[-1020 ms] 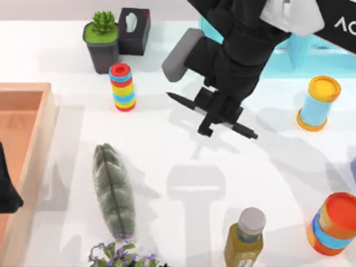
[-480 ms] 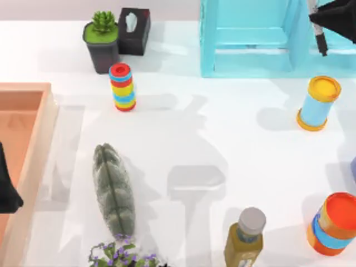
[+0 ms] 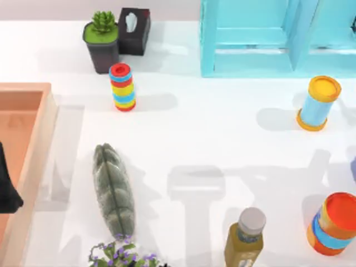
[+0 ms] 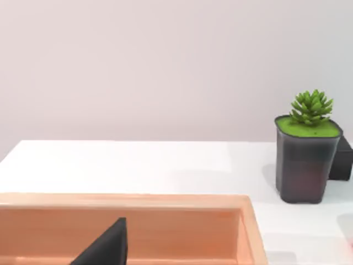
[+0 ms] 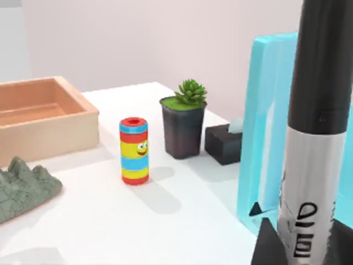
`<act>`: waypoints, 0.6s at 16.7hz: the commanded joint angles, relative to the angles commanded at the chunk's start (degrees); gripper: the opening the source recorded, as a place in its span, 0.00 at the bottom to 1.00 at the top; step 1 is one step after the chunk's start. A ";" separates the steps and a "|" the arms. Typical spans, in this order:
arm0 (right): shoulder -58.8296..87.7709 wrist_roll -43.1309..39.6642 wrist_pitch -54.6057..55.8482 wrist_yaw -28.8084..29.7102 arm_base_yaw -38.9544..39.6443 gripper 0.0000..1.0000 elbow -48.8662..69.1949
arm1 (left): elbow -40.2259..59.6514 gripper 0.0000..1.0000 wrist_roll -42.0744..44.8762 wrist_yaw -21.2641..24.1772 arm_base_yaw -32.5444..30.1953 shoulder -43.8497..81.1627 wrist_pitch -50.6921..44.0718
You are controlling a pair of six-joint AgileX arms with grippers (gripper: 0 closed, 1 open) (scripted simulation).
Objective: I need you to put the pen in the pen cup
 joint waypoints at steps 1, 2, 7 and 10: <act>-0.55 -0.02 1.94 -2.26 -2.11 0.00 -2.84 | 0.00 1.00 0.00 0.00 0.00 0.00 0.00; -0.98 0.01 3.44 -3.91 -3.80 0.00 -5.08 | 0.00 1.00 0.00 0.00 0.00 0.00 0.00; -1.52 0.12 5.37 -5.72 -6.11 0.00 -8.14 | 0.00 1.00 0.00 0.00 0.00 0.00 0.00; 5.01 0.12 26.14 -0.56 -5.41 0.00 -9.76 | 0.00 1.00 0.00 0.00 0.00 0.00 0.00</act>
